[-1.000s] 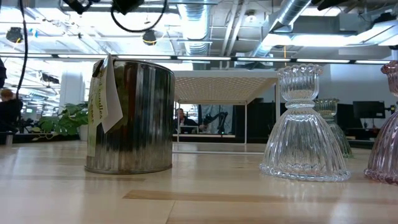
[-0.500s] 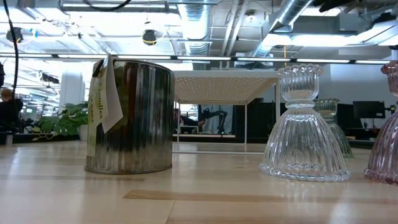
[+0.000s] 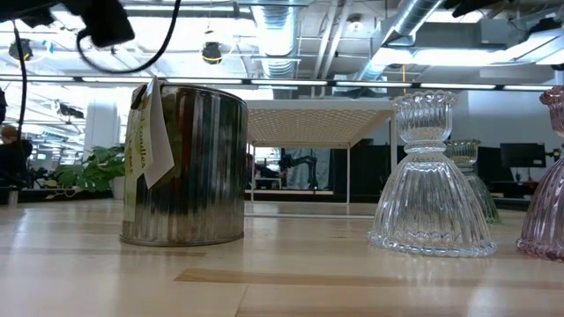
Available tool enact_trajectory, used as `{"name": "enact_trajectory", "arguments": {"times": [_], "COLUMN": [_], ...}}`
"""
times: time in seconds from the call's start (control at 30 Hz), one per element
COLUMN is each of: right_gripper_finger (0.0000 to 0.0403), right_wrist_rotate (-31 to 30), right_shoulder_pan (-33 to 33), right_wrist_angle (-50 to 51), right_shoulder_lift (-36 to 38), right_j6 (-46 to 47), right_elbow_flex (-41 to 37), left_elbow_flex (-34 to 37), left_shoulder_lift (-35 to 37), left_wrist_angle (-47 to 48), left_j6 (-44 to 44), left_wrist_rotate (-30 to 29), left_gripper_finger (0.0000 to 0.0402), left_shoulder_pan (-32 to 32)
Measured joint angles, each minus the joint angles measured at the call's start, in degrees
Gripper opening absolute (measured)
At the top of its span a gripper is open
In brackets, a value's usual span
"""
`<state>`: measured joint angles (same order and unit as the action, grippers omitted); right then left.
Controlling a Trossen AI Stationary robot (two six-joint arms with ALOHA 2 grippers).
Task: Pick & Place candle stick holders
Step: Put the left gold candle holder on the shelf
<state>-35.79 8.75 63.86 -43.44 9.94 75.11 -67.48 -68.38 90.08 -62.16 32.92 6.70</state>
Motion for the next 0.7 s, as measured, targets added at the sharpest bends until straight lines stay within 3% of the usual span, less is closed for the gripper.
{"name": "enact_trajectory", "arguments": {"times": [0.23,0.7], "right_gripper_finger": [0.024,0.024], "right_wrist_rotate": [0.0,0.0], "right_shoulder_pan": [0.0,-0.1], "right_wrist_angle": [0.0,0.0], "right_shoulder_lift": [0.0,0.0], "right_j6": [0.0,0.0], "right_elbow_flex": [0.0,0.0], "left_elbow_flex": [6.6,12.6], "left_shoulder_lift": [1.1,3.1], "left_wrist_angle": [0.0,-0.1], "left_j6": [6.1,14.1], "left_wrist_rotate": [7.5,14.1], "left_gripper_finger": [0.0153,0.0211], "left_shoulder_pan": [0.0,0.1]}}
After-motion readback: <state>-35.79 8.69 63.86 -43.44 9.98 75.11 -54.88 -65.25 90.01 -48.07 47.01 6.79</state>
